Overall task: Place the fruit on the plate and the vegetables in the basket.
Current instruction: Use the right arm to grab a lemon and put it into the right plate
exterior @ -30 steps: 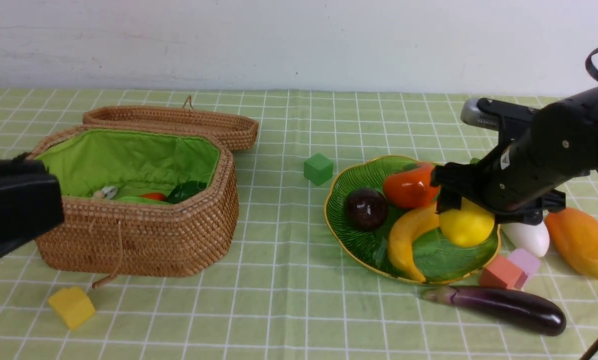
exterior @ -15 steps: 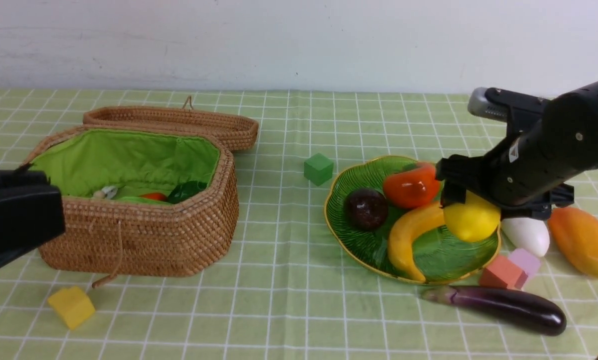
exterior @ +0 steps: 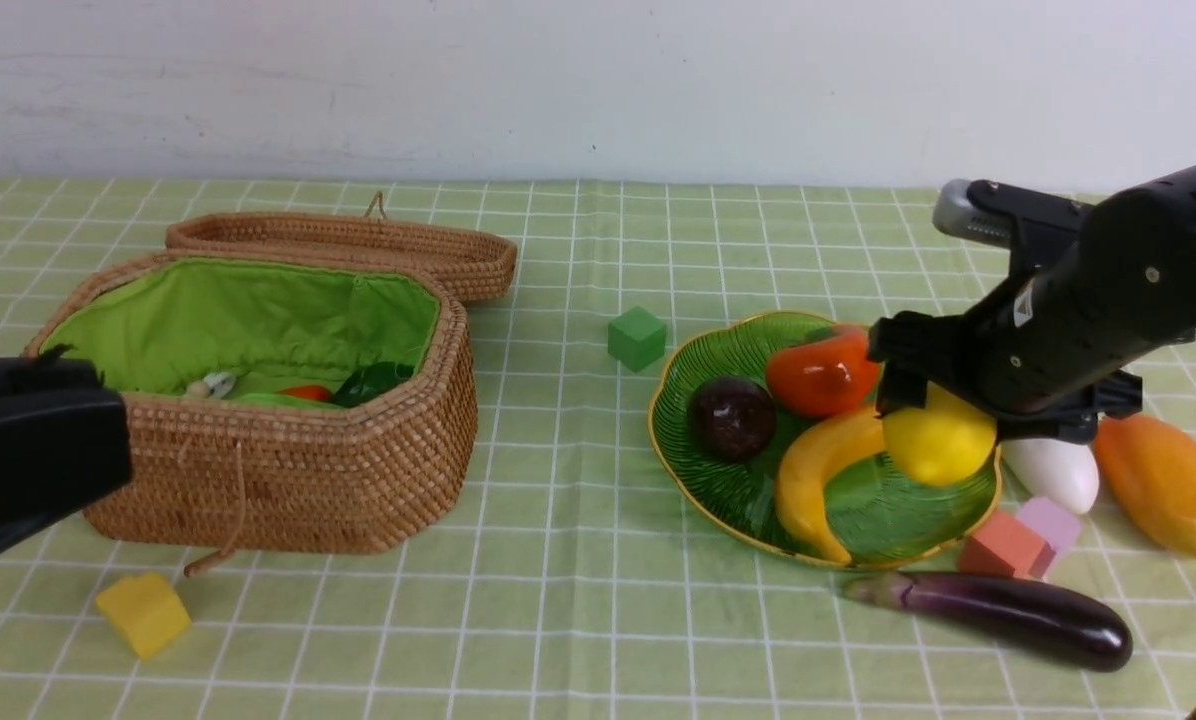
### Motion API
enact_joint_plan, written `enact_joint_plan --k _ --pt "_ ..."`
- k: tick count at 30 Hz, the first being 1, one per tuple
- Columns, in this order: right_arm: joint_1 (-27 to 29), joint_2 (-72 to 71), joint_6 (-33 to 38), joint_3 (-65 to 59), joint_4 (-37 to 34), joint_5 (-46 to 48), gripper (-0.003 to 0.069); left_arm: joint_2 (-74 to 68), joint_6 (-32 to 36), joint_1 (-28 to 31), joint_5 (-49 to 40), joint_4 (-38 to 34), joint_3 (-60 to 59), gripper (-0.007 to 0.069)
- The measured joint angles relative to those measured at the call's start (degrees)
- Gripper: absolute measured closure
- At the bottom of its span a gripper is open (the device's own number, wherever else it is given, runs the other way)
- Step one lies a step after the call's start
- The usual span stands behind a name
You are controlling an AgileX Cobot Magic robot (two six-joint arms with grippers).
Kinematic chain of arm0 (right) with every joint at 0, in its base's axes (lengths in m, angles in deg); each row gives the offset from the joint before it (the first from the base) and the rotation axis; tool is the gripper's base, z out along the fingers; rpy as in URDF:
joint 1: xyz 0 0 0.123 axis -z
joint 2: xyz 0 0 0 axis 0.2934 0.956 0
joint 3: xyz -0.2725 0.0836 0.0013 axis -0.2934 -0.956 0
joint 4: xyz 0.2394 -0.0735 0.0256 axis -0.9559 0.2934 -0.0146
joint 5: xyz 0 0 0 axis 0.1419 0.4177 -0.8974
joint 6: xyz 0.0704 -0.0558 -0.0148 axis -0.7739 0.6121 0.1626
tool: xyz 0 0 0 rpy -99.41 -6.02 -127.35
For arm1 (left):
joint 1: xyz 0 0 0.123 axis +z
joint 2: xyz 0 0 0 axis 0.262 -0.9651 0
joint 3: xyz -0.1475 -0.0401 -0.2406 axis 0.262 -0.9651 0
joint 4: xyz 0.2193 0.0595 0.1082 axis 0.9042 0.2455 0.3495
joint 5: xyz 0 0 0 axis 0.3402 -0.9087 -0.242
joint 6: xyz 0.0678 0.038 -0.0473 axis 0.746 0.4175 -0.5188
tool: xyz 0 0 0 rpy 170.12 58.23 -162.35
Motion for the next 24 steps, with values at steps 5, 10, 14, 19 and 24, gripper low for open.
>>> enact_joint_plan --k 5,10,14,19,24 --pt "0.0 0.0 0.0 0.0 -0.3 0.2 0.0002 0.0 0.5 0.0 -0.1 0.0 0.0 0.0529" --pt "0.0 0.0 0.0 0.0 -0.2 -1.8 0.0002 0.0 0.8 0.0 -0.2 0.0 0.0 0.0529" --pt "0.0 0.0 0.0 0.0 0.5 -4.8 0.0004 0.0 0.8 0.0 -0.2 0.0 0.0 0.0529" --pt "0.0 0.0 0.0 0.0 0.5 -5.7 0.0037 0.0 0.8 0.0 -0.2 0.0 0.0 0.0529" --pt "0.0 0.0 0.0 0.0 2.4 -3.9 0.0050 0.0 0.8 0.0 -0.3 -0.2 0.0 0.0529"
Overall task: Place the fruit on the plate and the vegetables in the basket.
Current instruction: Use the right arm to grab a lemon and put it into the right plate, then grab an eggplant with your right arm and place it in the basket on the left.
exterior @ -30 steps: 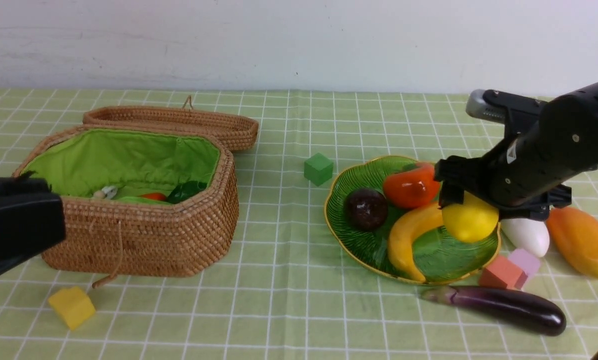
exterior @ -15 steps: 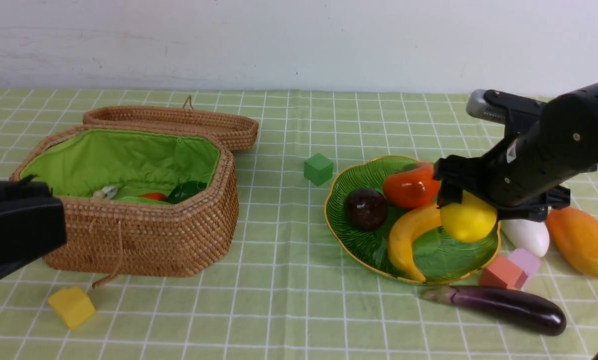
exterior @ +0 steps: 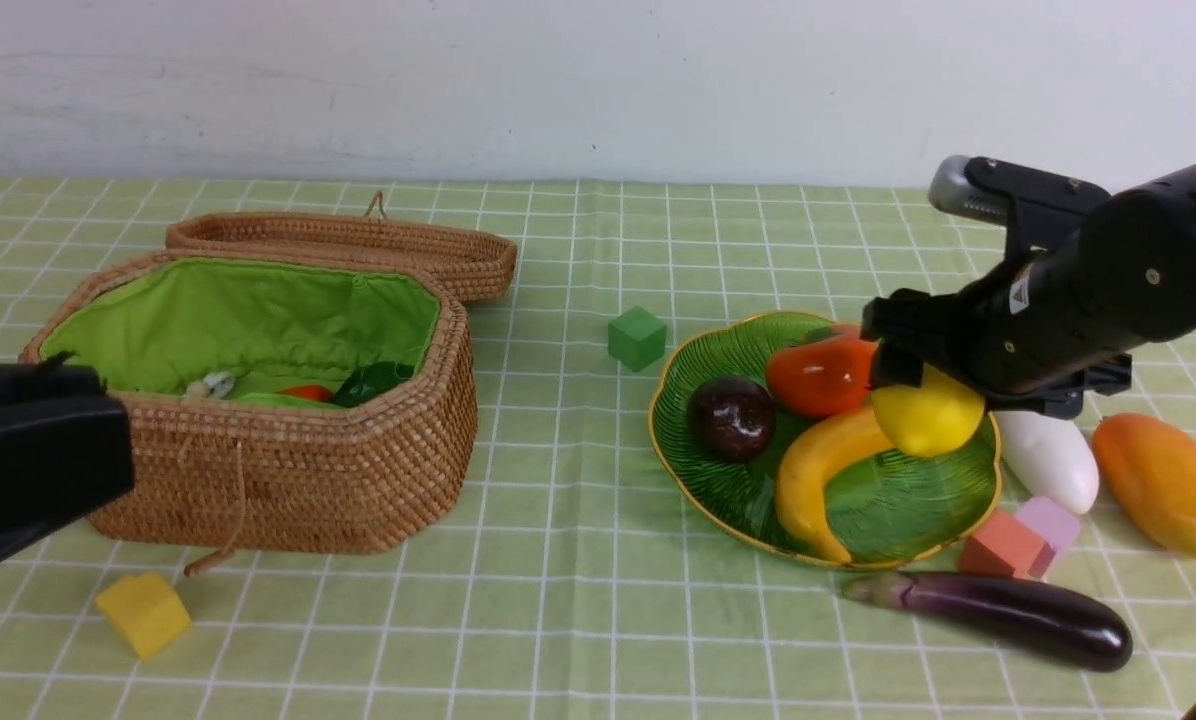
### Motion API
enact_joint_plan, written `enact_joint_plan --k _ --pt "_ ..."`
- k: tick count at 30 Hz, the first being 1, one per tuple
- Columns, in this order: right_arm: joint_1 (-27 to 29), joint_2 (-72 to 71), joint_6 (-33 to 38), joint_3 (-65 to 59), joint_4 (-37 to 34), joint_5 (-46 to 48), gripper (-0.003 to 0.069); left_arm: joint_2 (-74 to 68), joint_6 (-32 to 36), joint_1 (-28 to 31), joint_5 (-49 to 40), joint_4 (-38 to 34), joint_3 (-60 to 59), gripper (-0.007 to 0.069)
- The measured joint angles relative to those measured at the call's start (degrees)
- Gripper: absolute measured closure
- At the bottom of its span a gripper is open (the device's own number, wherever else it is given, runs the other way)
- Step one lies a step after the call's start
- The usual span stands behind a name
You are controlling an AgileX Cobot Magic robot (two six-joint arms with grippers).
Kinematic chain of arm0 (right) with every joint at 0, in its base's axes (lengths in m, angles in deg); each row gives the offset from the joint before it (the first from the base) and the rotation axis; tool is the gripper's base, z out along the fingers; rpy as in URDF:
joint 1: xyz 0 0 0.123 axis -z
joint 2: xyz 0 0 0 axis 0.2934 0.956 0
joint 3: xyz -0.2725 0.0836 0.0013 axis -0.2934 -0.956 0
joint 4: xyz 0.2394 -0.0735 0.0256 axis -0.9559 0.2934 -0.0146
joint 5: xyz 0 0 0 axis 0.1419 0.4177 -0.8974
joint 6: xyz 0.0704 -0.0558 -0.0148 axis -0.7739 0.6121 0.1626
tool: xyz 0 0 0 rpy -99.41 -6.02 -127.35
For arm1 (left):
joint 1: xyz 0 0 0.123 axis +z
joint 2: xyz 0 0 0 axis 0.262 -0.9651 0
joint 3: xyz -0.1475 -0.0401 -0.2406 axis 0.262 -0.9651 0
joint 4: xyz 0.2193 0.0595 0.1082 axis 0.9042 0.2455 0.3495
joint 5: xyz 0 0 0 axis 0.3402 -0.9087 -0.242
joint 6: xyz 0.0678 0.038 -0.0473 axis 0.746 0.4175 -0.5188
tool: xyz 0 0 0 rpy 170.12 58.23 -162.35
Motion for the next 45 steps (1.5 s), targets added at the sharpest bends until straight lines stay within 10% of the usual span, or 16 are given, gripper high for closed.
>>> enact_joint_plan --k 32,37,45 --pt "0.6 0.9 0.2 0.0 -1.6 7.5 0.0011 0.0 0.0 0.0 -0.8 -0.1 0.0 0.0522" --pt "0.3 -2.2 3.0 0.0 -1.9 10.9 0.0113 0.0 0.0 0.0 -0.8 -0.1 0.0 0.0522" --pt "0.2 -12.1 24.3 0.4 -2.6 31.0 0.0541 0.0 0.1 0.0 -5.2 -2.9 0.0 0.0522"
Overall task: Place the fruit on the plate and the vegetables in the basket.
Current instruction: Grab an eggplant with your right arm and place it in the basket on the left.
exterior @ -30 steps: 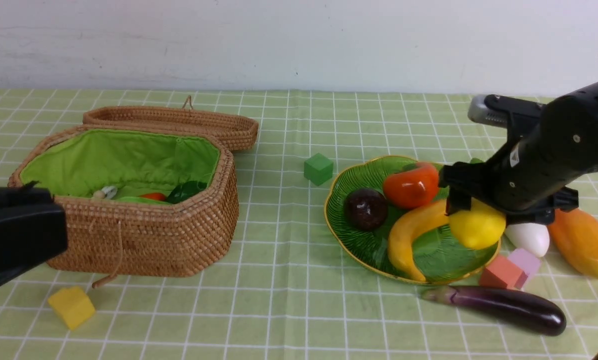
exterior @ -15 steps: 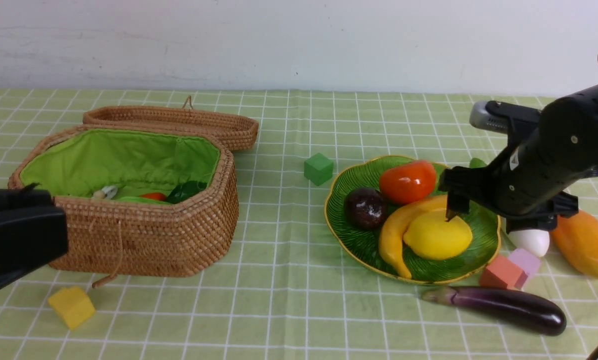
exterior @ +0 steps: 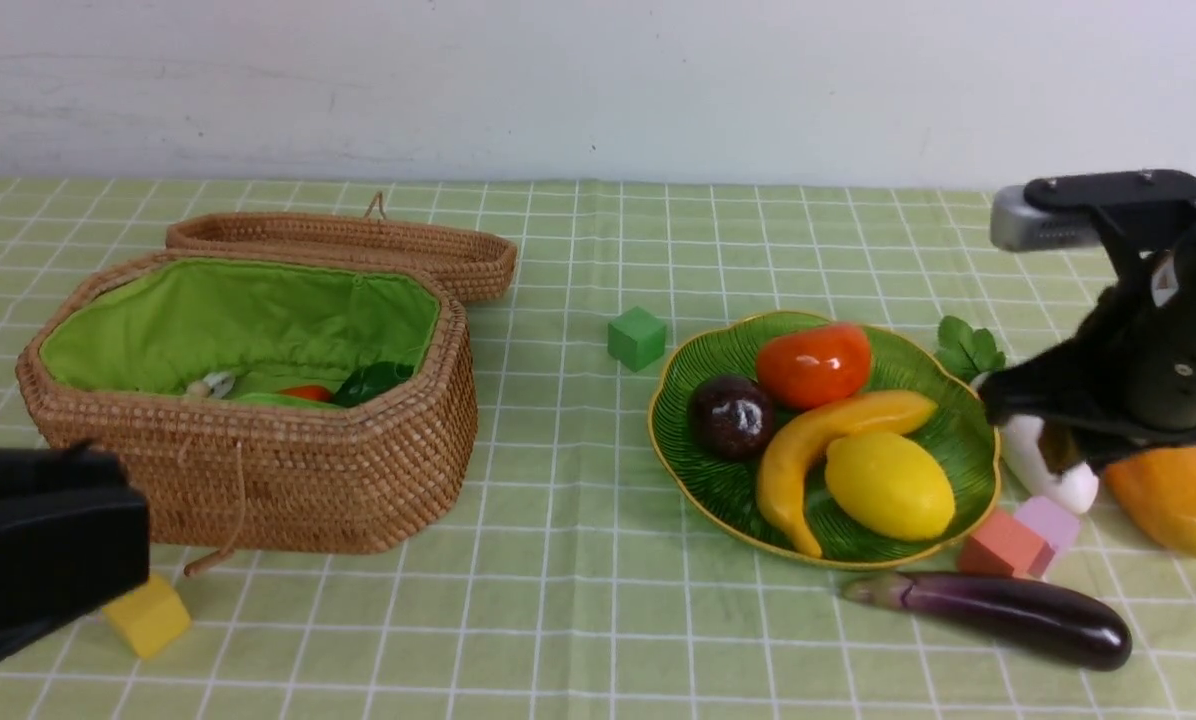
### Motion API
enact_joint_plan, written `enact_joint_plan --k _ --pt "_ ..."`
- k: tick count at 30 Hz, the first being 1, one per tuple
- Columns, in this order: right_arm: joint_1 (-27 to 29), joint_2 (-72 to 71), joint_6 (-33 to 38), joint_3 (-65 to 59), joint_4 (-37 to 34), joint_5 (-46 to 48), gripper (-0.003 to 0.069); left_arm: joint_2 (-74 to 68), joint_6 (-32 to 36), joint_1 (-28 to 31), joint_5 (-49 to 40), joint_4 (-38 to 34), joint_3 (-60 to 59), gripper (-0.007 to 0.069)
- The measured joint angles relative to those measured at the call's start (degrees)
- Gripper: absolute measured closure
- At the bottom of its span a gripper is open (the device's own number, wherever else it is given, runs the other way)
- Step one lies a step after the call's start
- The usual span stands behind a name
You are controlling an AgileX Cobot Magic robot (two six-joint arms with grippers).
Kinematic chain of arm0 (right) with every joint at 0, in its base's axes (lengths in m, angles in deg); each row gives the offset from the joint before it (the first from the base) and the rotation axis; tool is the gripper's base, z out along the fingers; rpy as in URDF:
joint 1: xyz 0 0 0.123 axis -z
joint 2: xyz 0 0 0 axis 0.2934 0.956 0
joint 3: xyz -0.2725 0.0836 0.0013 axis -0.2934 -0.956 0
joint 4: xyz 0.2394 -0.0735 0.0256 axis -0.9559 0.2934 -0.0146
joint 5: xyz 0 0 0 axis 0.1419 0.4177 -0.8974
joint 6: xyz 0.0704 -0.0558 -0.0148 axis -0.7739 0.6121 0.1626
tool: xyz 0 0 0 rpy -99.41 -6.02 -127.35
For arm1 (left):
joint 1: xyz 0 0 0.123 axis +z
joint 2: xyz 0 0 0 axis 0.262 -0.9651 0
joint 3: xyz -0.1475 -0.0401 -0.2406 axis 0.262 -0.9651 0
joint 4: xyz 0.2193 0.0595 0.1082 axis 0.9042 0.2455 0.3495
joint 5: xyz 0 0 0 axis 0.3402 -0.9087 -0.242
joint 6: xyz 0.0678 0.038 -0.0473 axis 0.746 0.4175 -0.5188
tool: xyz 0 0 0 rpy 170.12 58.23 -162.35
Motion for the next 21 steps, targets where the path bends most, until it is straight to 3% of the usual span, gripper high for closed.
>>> enact_joint_plan --k 3,9,12,19,21 --pt "0.0 -0.6 5.5 -0.9 0.0 6.4 0.0660 0.0 0.9 0.0 -1.8 -0.5 0.0 0.0518" --pt "0.0 -0.3 10.6 -8.3 -0.3 5.3 0.0641 0.0 4.4 0.0 -4.8 -1.8 0.0 0.0515" --pt "0.0 1.0 15.0 -12.2 0.2 -1.0 0.0525 0.0 7.6 0.0 -5.8 -3.9 0.0 0.0514" --pt "0.8 6.3 18.9 -13.2 2.0 -11.7 0.0136 0.0 9.4 0.0 -6.2 -5.1 0.0 0.0512" --pt "1.8 8.1 18.9 -13.2 2.2 -12.7 0.0074 0.0 9.4 0.0 -6.2 -5.3 0.0 0.0512"
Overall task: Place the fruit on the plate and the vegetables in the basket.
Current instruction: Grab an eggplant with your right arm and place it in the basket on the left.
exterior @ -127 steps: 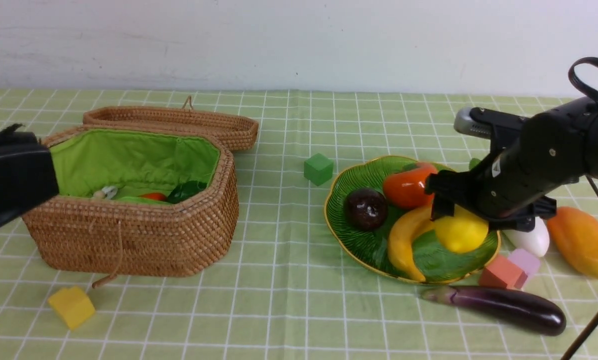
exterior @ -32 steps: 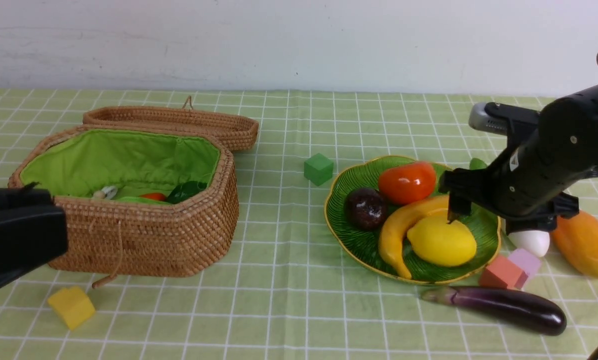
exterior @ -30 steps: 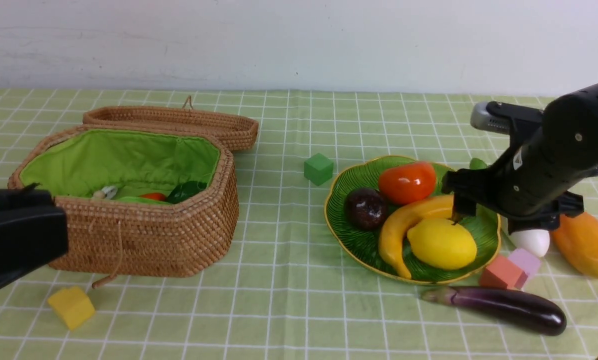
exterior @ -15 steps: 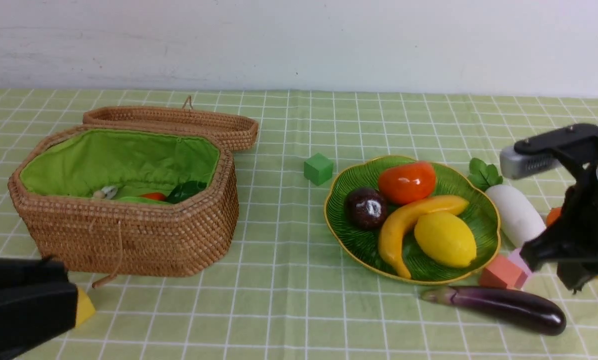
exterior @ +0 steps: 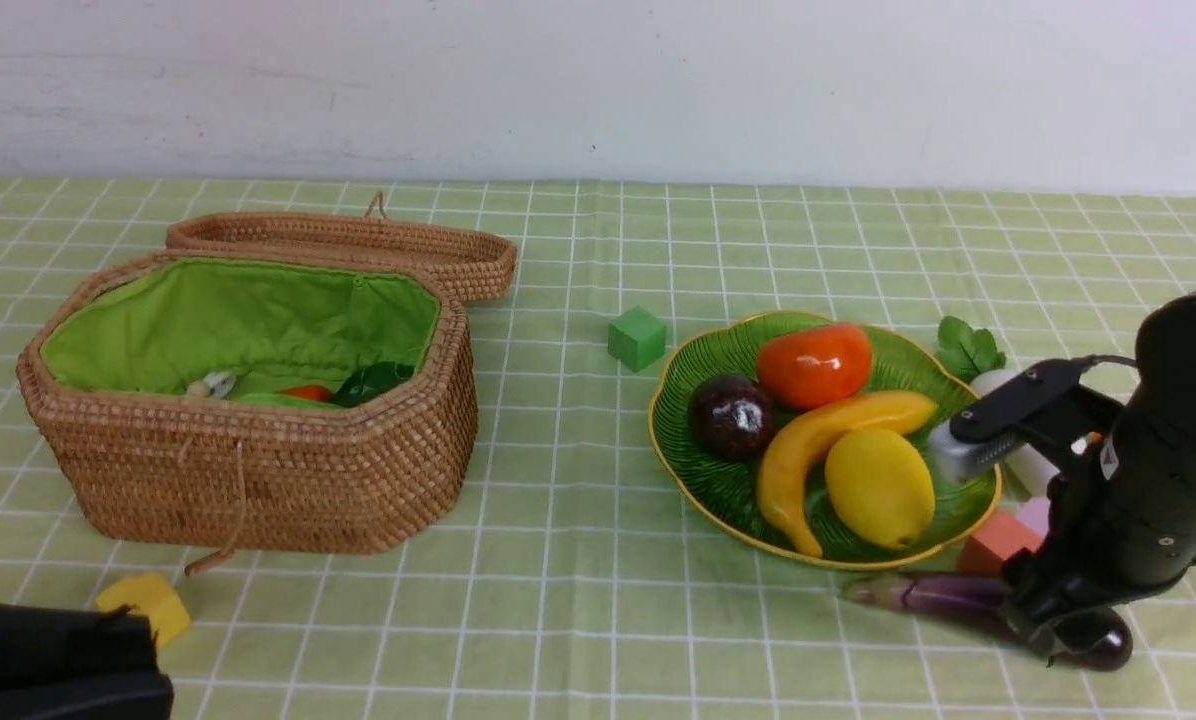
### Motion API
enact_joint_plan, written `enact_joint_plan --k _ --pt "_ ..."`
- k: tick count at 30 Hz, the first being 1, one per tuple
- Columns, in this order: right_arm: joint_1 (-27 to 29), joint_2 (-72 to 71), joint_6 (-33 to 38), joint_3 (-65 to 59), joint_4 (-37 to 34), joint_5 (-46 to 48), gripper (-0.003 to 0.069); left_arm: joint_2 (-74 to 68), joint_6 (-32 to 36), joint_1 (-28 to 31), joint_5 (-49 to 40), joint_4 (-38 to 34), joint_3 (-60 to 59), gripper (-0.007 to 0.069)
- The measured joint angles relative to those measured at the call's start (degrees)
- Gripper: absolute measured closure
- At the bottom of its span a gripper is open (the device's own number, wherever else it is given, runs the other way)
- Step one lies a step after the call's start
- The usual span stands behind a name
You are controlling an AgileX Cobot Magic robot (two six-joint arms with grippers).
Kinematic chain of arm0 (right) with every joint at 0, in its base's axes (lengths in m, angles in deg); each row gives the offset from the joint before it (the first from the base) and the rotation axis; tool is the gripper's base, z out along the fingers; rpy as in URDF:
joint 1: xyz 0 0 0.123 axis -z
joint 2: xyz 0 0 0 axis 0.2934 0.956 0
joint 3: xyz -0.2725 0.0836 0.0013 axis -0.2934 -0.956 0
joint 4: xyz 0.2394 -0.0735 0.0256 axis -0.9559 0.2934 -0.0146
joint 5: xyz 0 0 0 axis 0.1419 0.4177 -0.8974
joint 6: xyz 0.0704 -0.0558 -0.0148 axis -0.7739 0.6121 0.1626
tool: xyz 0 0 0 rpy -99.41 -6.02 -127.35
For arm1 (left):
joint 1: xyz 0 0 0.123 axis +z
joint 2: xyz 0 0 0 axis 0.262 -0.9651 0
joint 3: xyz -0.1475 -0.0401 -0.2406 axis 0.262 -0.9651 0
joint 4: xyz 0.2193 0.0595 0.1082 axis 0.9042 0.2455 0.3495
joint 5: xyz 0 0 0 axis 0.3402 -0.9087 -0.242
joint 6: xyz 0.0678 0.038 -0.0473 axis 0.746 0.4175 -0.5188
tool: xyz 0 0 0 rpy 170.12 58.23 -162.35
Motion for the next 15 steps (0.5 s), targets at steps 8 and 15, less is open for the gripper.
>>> enact_joint_plan --k 8,15 --pt "3.2 7.7 5.0 0.0 -2.0 -2.1 0.0058 0.0 0.0 0.0 -0.1 -0.1 0.0 0.0511" --pt "3.2 8.2 6.3 0.0 -2.7 -5.6 0.0101 0.0 0.1 0.0 -0.7 -0.1 0.0 0.0510"
